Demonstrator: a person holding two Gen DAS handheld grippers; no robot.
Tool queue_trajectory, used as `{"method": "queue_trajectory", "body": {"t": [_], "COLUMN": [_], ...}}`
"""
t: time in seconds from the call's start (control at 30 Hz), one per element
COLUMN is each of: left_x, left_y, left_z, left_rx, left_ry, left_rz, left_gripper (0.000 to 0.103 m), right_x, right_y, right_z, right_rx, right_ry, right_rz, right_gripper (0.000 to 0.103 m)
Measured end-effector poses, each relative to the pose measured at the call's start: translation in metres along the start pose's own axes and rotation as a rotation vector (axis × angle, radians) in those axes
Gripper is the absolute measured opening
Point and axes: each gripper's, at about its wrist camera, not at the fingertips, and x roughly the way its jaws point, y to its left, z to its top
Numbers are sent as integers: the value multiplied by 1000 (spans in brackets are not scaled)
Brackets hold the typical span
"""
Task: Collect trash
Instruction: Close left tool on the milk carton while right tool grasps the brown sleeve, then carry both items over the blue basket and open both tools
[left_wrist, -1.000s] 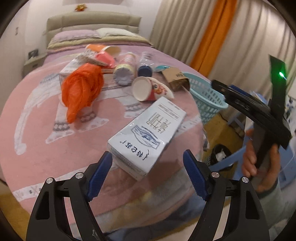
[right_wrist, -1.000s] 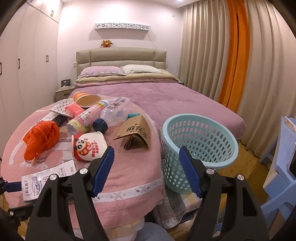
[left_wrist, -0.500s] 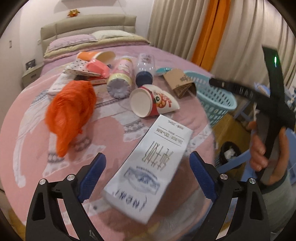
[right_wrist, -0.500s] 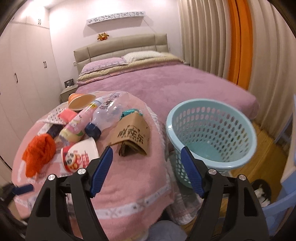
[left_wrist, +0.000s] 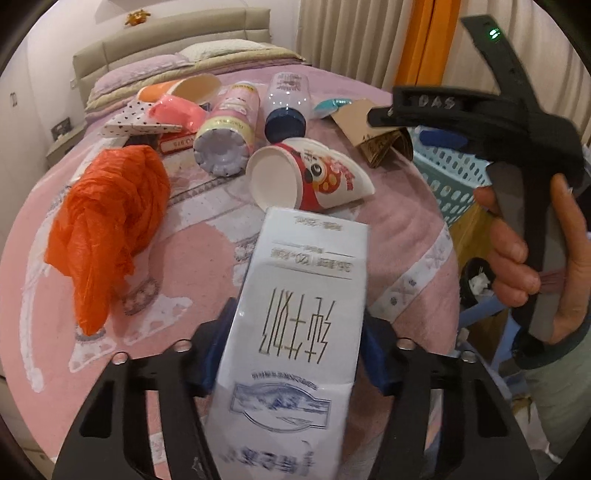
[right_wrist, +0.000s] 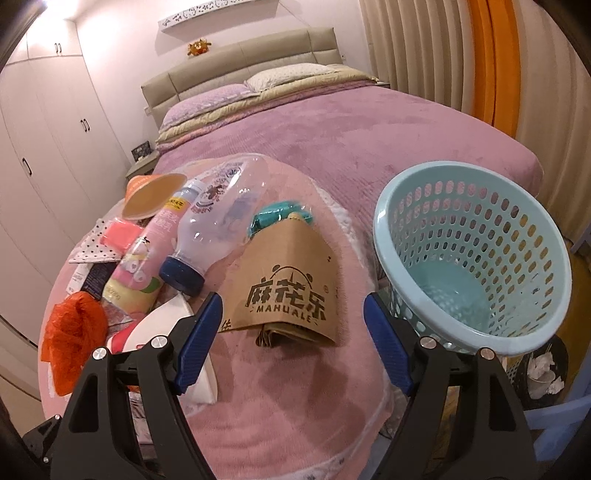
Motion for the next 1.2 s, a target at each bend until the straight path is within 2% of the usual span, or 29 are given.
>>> {"method": "queue_trajectory", "body": {"t": [0.07, 0.27, 0.37, 0.4, 0.5, 0.7, 0.83, 1.0, 1.2], "left_x": [-3, -17, -22, -23, -29, -36, -38, -31, -12], "left_y": [0, -4, -7, -6, -7, -7, -15, -37, -84], "left_z": [-2, 0, 3, 5, 10, 33, 59, 101, 155], "left_rx": [-13, -27, -22, -22, -25, -33, -19, 11, 90], "left_ry": [-10, -57, -70, -74, -92, -137, -183, -211, -252], "left_rz": [-7, -60, -75, -76, -80, -94, -102, -124, -120], "left_gripper": [54, 54, 54, 54, 54, 54, 54, 54, 54], "right_x": [3, 15, 21, 21, 13, -23, -42, -61, -66], "right_y": [1, 0, 0, 2, 1, -8, -20, -44, -90], "right_z": [0, 4, 3, 2, 0, 4, 14, 30, 48], "right_rx": [-7, 6, -3, -19, -33, -35, -26, -20, 51], "right_ry": [1, 46, 72, 81, 83, 8, -40, -100, -100], "right_rz": [-9, 23, 26, 18, 51, 59, 48, -17, -84], "right_gripper": [74, 56, 43, 32, 23, 23, 23, 23, 23]}}
